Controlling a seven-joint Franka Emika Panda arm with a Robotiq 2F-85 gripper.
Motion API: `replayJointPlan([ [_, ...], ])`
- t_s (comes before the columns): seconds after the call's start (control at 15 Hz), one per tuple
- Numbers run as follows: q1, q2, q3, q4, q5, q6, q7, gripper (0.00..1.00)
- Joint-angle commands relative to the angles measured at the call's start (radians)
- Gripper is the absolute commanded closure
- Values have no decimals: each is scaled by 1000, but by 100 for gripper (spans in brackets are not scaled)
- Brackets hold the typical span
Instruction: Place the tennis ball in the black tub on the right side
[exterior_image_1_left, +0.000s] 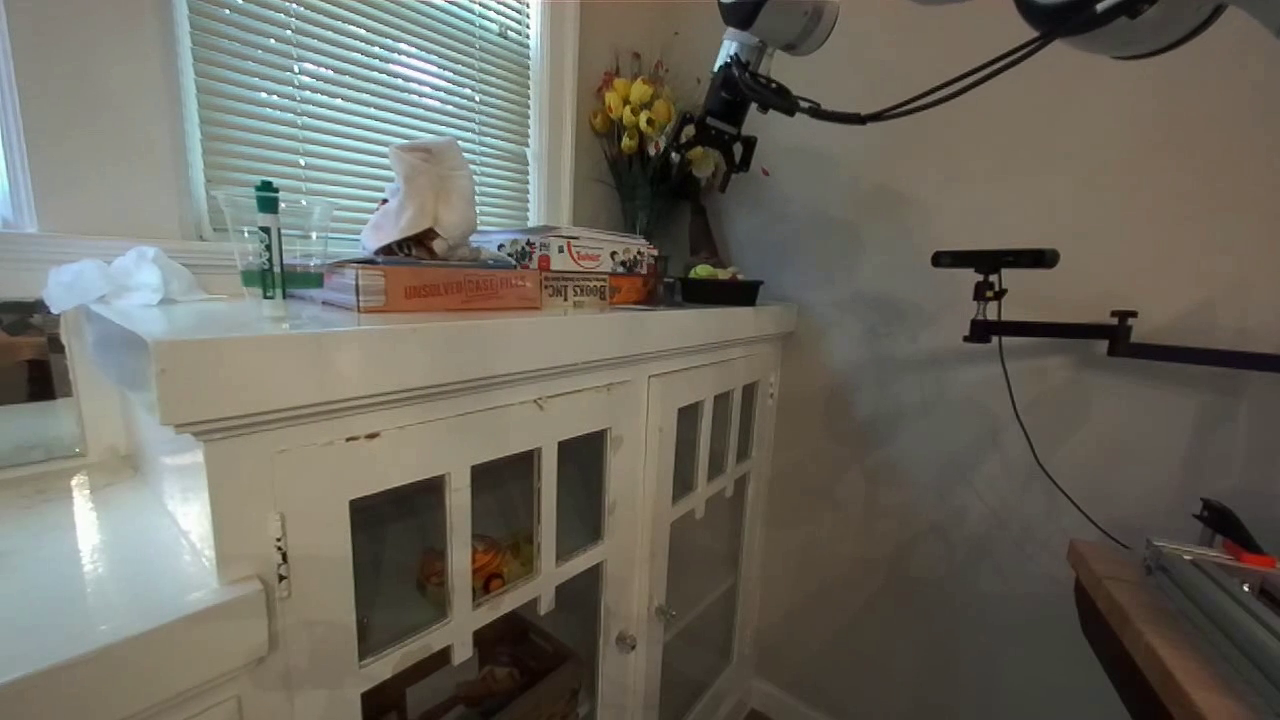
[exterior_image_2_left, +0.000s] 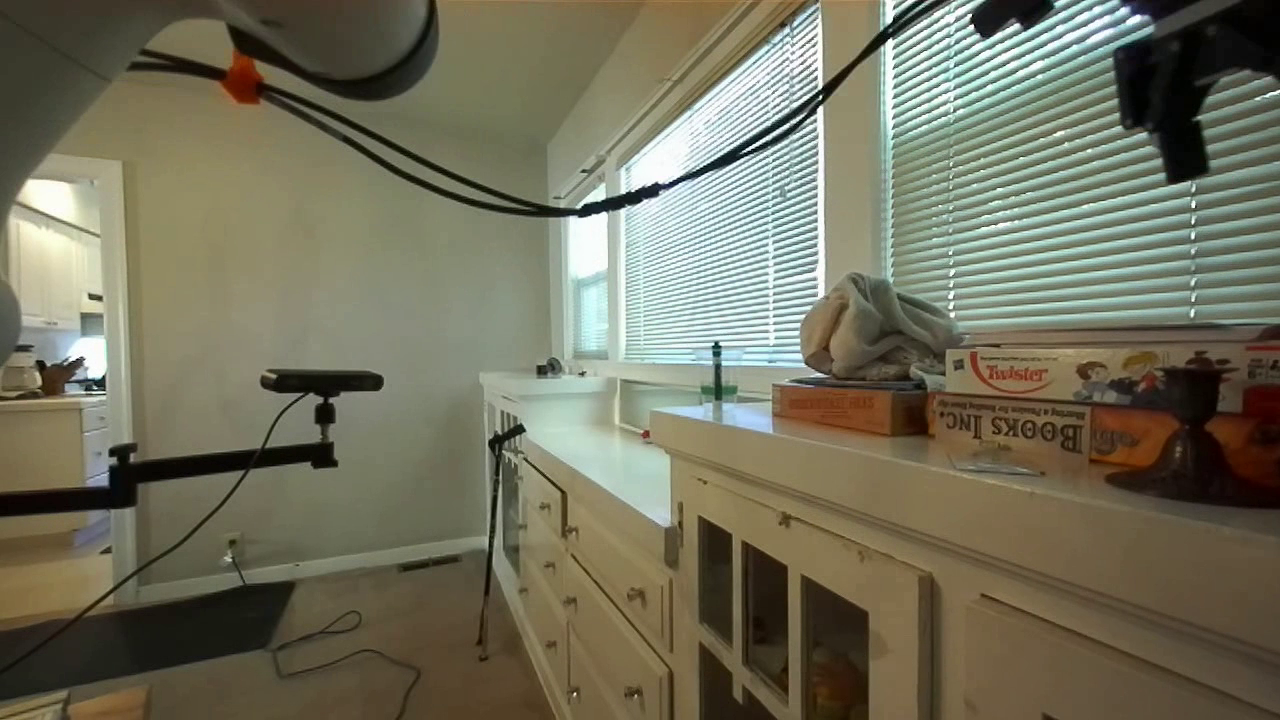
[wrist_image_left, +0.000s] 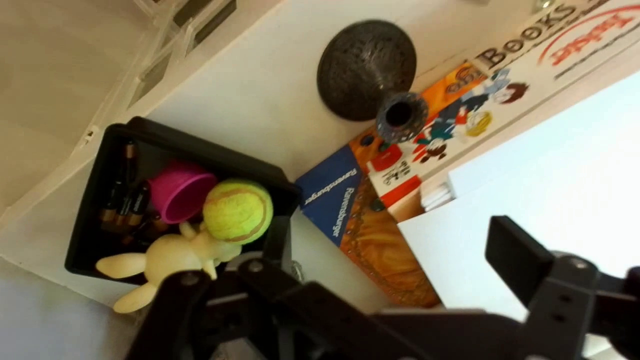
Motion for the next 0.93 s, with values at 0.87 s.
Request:
replayJointPlan([
  [0.87, 95, -504, 154, -835, -68, 42, -394, 0],
])
